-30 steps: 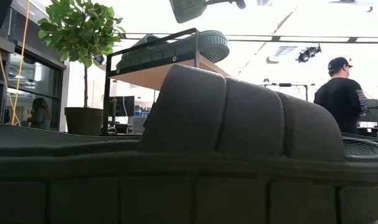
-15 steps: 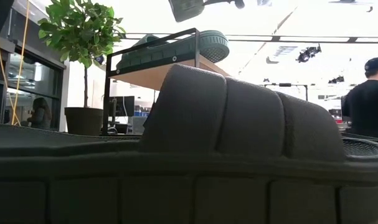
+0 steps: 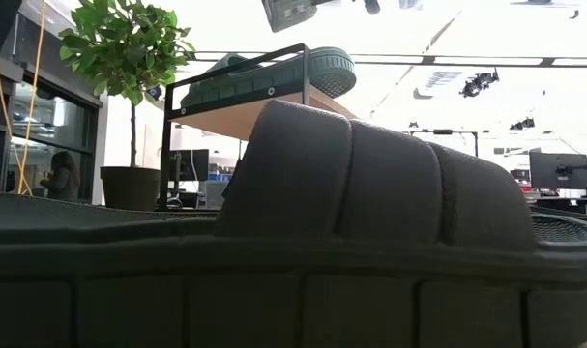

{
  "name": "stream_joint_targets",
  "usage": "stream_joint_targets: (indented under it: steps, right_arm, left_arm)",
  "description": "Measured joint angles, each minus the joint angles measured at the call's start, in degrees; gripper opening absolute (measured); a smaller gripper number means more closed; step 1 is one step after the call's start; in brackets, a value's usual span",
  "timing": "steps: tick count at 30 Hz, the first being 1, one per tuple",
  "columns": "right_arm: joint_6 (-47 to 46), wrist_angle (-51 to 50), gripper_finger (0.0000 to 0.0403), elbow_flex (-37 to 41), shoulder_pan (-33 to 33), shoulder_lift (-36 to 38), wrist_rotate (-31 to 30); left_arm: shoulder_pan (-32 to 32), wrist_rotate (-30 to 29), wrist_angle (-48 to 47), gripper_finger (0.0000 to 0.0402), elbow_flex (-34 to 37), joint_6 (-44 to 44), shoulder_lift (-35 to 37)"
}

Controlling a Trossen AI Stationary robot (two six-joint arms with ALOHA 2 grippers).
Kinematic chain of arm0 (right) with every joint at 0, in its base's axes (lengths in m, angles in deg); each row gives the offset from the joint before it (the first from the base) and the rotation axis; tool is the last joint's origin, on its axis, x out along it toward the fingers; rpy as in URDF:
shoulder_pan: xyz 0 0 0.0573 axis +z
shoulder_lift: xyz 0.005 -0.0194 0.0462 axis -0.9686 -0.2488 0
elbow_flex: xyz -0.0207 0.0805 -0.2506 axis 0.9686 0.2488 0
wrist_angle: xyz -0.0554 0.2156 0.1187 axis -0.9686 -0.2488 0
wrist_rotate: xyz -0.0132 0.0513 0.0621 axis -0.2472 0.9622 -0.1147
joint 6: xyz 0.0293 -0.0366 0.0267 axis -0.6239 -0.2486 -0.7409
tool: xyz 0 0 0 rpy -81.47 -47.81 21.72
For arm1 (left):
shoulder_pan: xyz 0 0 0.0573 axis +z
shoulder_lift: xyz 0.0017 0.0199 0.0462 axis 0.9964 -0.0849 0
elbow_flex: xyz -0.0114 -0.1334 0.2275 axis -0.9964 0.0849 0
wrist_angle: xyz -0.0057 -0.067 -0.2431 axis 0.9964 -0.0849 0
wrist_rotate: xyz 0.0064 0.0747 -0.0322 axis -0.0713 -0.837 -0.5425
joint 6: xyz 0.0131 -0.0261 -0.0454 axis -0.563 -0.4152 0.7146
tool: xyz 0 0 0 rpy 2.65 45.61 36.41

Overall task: Pick and place slides into the shelf
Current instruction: Put the blue slide on the shelf

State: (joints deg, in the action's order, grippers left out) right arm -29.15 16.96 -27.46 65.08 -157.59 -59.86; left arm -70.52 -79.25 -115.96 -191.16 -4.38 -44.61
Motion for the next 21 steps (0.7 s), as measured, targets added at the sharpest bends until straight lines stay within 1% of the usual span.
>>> stream_joint_targets:
  steps: [4, 9, 17, 21]
  right_arm:
    - [1.09, -0.36, 0.0106, 0.0, -0.08, 0.0, -1.05]
    - [1.38, -0.95, 0.0082, 0.0, -0.78, 0.0, -0.01]
    - [1.51, -1.39, 0.0073, 0.0, -1.17, 0.02, 0.11]
    - [1.58, -2.49, 0.0072, 0.0, -1.15, 0.07, -0.82]
  left_arm:
    - [0.0, -0.04, -0.75, 0.0, -0.02, 0.01, 0.02]
    - [0.0, -0.03, -1.58, 0.001, -0.02, 0.04, 0.07]
    - [0.0, 0.21, -2.05, 0.0053, -0.02, -0.07, 0.07]
    - [0.0, 0.31, -2.35, 0.0087, -0.02, -0.07, 0.07]
